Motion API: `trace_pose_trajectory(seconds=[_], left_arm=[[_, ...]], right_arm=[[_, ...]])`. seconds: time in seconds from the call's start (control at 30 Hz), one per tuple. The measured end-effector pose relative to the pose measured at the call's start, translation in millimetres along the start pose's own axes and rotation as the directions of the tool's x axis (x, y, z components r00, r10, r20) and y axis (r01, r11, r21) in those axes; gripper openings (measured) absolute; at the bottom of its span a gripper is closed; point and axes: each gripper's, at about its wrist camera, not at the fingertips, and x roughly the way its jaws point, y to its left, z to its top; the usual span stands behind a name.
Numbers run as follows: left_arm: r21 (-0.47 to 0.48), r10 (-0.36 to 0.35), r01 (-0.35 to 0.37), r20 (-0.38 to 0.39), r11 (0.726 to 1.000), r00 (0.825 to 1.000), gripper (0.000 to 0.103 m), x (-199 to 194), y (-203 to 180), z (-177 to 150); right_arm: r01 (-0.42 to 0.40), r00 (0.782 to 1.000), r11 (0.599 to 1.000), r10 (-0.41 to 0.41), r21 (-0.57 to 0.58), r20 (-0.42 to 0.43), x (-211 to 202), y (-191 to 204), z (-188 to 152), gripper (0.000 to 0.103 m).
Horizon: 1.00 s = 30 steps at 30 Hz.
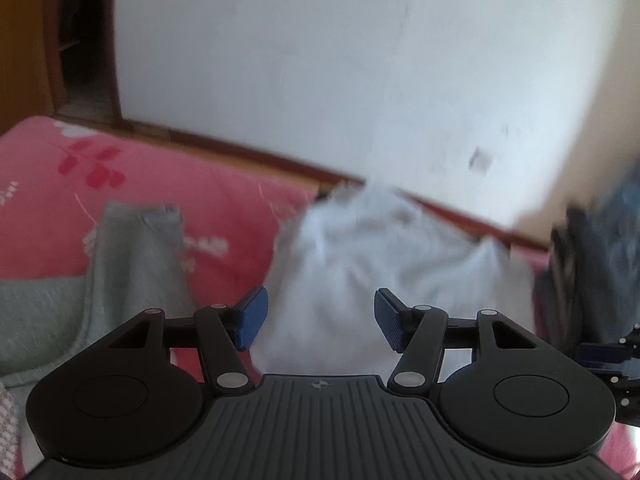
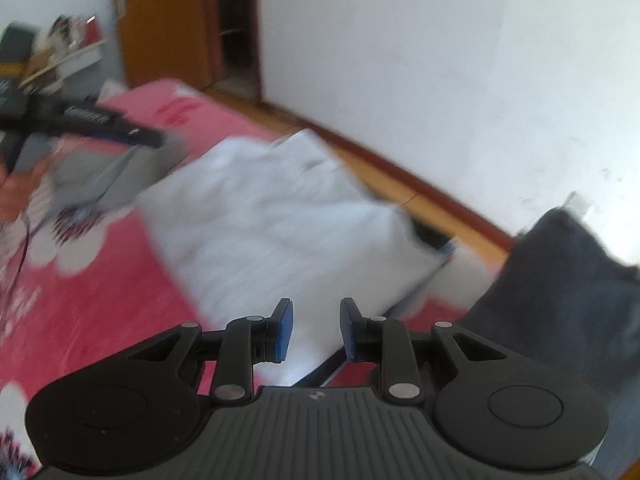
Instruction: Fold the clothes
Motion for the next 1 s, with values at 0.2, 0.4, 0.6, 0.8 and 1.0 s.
trace_pose_trajectory(seconds=[0.2,0.4,0.6,0.8,1.0], left_arm=[[-0.128,0.065,-0.066,-0.015,0.990,0.998,0.057,49.8,24.1,-10.4],[-0.269,0.037,-0.009,0.097,0.963,0.995,0.062,-7.1,50.1,-25.8],[-0.145,-0.026,0.055,0.193,0.988,0.981,0.102,-117.8,35.7,-72.9],[-0.033,-0.041,0.049,0.220,0.998,0.975,0.103,-201.1,-2.9,-119.0],[-0.067,0.037,-0.025,0.191,0.997,0.981,0.103,-255.4,-25.7,-153.9]], right_arm=[[0.067,0.993,0.995,-0.059,0.072,-0.104,68.2,8.9,-13.8,0.027],[0.135,0.991,0.966,-0.133,0.220,-0.025,34.8,15.0,-17.6,0.027],[0.190,0.952,0.973,-0.214,0.128,0.217,-59.4,67.6,-18.4,0.032],[0.145,0.901,0.981,-0.183,0.125,0.393,-136.8,120.4,-11.3,0.064],[0.034,0.953,0.968,-0.106,0.247,0.284,-174.3,170.2,-34.0,0.087]])
